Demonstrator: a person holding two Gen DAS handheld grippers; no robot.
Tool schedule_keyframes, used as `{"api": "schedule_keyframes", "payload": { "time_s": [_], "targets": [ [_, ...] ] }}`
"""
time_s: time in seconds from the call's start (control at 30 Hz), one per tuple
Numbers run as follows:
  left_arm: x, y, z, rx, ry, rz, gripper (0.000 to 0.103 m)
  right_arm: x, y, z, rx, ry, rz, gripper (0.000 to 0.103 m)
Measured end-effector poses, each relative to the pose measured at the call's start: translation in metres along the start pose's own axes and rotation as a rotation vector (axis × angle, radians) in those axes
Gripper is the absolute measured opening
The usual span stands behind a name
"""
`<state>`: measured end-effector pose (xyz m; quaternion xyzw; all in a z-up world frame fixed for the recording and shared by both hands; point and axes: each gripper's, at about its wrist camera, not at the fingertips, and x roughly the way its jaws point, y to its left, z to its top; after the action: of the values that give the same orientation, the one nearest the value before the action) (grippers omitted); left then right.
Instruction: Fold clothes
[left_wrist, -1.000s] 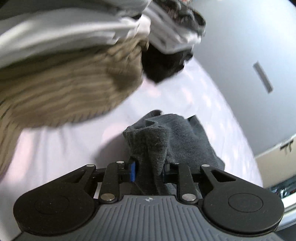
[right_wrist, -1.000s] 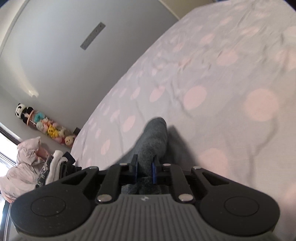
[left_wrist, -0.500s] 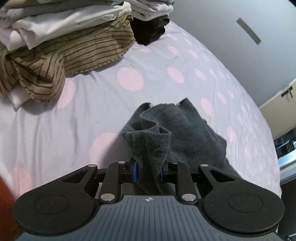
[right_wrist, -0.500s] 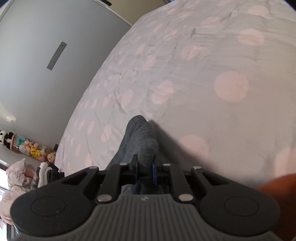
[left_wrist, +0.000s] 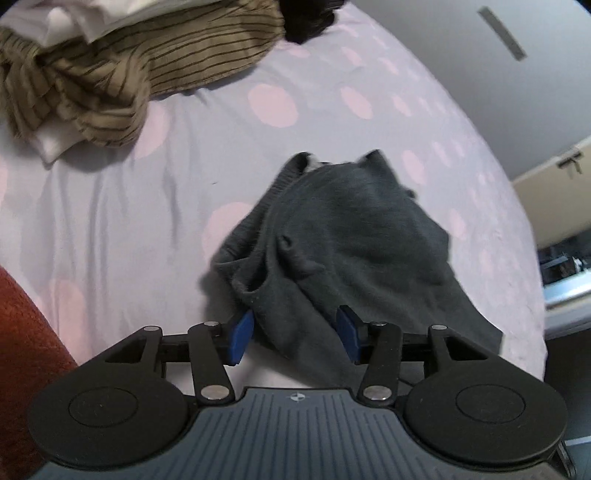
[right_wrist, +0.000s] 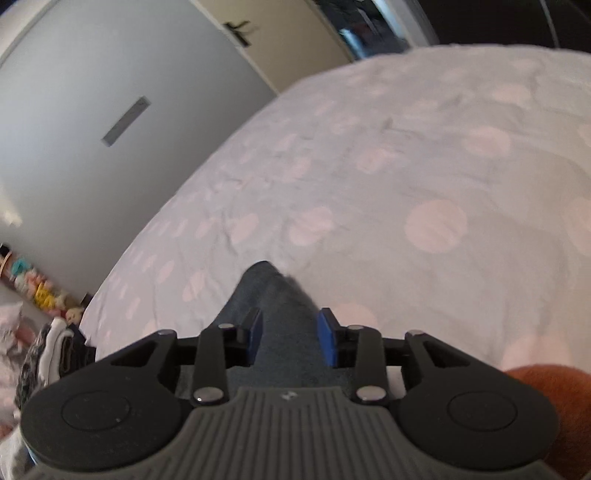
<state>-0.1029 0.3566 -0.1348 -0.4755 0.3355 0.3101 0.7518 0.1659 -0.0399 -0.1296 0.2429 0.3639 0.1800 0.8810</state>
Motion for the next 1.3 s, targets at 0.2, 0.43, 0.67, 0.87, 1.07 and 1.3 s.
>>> {"api": "schedule_keyframes", "payload": {
  "time_s": [0.2,0.43,0.67,0.87,1.07,1.3],
  "targets": [
    [-0.021,-0.02,0.006,0.158,-0.128,-0.104,0.061,0.004,0.034,-0.016,-0.237,-0.034,0.015,0.038],
    [0.009,-0.046,0.062,0.289,-0.197,-0.17,0.073,0.016,0.061,-0.033,-0.416,-0.025,0.053,0.037],
    [0.068,-0.045,0.104,0.291,-0.178,-0.251,0.078,0.04,0.06,-0.038,-0.344,0.047,0.143,0.037],
    [0.106,-0.036,0.106,0.26,-0.081,-0.273,0.032,0.063,0.058,-0.04,-0.283,0.106,0.125,0.038],
    [0.086,-0.041,0.093,0.322,-0.198,-0.212,0.003,0.072,0.058,-0.041,-0.25,0.12,0.118,0.037],
    [0.098,-0.041,0.086,0.38,-0.204,-0.068,0.004,0.072,0.057,-0.04,-0.237,0.115,0.103,0.037]
  ]
}}
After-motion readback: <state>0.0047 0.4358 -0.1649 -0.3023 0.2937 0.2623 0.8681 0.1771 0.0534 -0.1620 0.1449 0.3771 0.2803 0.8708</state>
